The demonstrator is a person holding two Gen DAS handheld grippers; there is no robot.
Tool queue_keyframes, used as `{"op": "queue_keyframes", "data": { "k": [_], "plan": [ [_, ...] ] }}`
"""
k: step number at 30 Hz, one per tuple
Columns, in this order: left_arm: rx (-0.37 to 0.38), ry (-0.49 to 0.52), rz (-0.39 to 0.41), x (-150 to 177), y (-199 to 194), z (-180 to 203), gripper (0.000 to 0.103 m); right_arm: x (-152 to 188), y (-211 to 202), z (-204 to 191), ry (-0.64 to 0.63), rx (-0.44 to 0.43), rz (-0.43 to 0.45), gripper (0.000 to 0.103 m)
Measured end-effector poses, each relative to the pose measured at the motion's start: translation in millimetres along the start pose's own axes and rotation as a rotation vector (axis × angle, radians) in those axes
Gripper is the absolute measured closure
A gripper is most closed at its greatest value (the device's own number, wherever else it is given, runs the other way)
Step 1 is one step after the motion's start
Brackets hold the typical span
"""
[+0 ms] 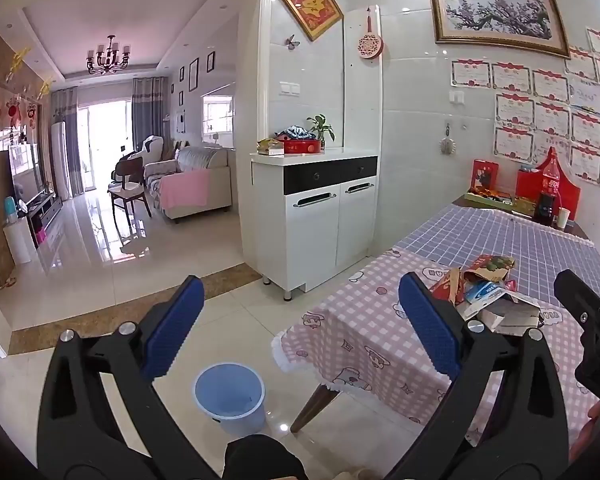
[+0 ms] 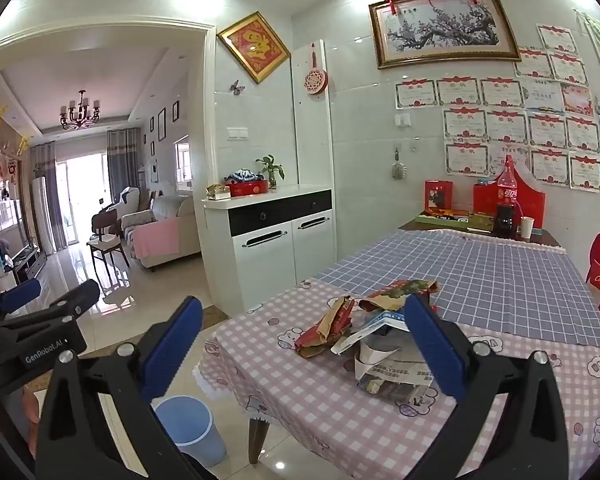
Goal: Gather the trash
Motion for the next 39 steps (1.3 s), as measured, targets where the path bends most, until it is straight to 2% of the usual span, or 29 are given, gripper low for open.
{"op": "queue_keyframes", "data": {
  "k": [13, 39],
  "plan": [
    [-0.008, 0.023, 0.015, 3, -3, 7, 0.007, 3, -5, 3, 0.003, 0.005, -0.006, 0.004],
    [0.002, 0.039, -0.005, 7, 1, 7, 0.007, 14, 3, 5, 0.013, 0.007, -0.028, 0.004]
  ]
}}
Point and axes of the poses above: each gripper's, at about its wrist camera, not at the fingertips, and y roughly the way its jaws point, z to its right, x to its underside, the point moved 1 cm from there along y, roughly the way its jaws point, and after that the axes turned 7 degrees about z, right-handed, at the moved point
